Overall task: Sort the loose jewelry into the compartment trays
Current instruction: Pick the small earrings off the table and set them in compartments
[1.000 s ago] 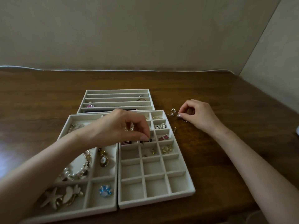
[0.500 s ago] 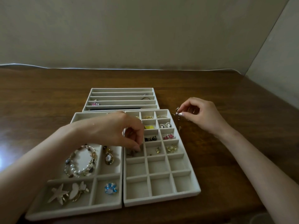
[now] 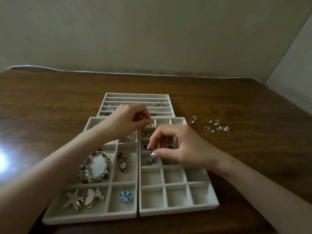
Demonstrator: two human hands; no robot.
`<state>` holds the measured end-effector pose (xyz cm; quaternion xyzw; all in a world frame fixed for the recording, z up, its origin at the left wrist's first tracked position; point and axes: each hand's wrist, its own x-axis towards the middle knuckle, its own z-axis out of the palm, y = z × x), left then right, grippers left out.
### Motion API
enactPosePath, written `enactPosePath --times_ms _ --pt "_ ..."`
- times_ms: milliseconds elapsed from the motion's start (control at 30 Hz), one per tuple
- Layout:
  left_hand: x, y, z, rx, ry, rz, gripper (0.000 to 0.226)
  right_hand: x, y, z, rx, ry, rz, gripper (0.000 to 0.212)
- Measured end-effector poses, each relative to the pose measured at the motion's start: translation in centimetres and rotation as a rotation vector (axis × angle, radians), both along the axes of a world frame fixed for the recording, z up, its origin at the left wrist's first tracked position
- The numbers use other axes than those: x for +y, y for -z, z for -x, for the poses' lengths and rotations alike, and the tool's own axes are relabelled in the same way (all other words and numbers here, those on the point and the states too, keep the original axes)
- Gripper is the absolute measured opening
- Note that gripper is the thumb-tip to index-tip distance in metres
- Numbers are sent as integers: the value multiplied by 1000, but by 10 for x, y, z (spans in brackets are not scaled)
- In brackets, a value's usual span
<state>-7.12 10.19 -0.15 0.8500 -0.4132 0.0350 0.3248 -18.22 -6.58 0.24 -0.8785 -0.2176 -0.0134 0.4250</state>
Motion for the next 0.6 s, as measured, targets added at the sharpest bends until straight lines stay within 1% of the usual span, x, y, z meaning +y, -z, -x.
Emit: enactPosePath --times_ms 67,167,300,400,500,600 --pt "-1 2 0 6 14 1 9 2 0 0 -32 2 13 13" --pt "-2 4 1 15 43 -6 9 -12 -5 -1 -53 87 -14 11" --pt "-4 4 5 9 70 -11 3 -46 -7 -5 -9 239 -62 9" --pt "-5 5 6 -17 92 -16 3 -75 -5 -11 -34 383 -68 9" --pt "-5 7 4 -28 85 -19 3 -101 2 -13 -62 557 -125 8" --pt "-6 9 5 -54 96 -15 4 -115 6 -11 -40 634 -29 11"
